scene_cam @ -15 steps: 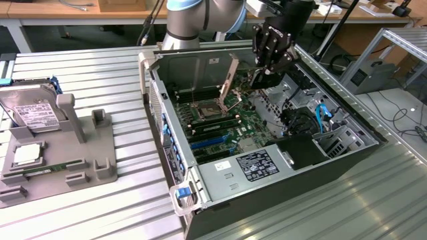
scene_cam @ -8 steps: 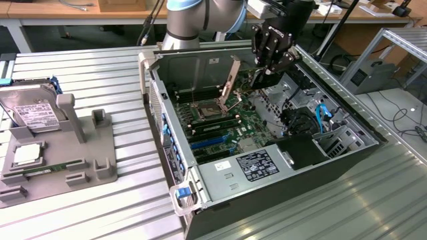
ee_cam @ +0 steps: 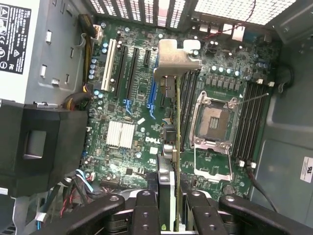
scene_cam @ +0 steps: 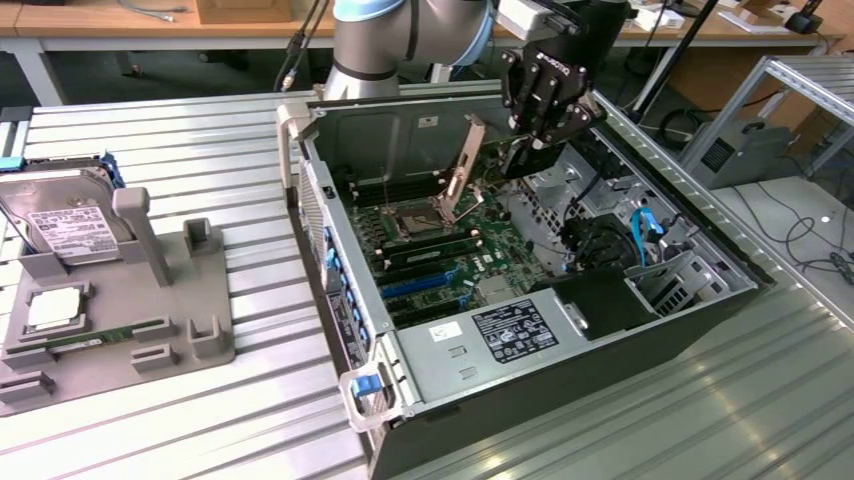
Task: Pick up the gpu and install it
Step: 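Insert the gpu into the slot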
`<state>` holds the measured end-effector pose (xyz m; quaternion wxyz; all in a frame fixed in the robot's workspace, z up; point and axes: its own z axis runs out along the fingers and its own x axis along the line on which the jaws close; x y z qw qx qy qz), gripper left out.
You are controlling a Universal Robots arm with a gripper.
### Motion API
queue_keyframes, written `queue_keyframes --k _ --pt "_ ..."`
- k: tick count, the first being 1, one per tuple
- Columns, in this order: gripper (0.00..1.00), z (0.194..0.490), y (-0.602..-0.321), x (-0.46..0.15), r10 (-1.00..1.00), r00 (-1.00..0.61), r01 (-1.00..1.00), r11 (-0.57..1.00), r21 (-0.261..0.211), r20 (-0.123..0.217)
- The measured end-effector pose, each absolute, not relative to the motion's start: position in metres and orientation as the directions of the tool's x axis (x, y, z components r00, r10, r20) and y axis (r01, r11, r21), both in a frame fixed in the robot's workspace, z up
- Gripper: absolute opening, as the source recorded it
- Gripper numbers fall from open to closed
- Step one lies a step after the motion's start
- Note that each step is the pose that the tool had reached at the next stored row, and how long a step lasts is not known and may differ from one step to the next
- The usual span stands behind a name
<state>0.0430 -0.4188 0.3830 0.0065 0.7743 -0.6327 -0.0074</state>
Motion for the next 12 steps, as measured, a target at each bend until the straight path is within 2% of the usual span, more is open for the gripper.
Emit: queue_keyframes --k 12 --pt "0.27 0.3829 -0.4187 0.043 -0.947 0.322 -0.947 -0.322 0.02 -0.003"
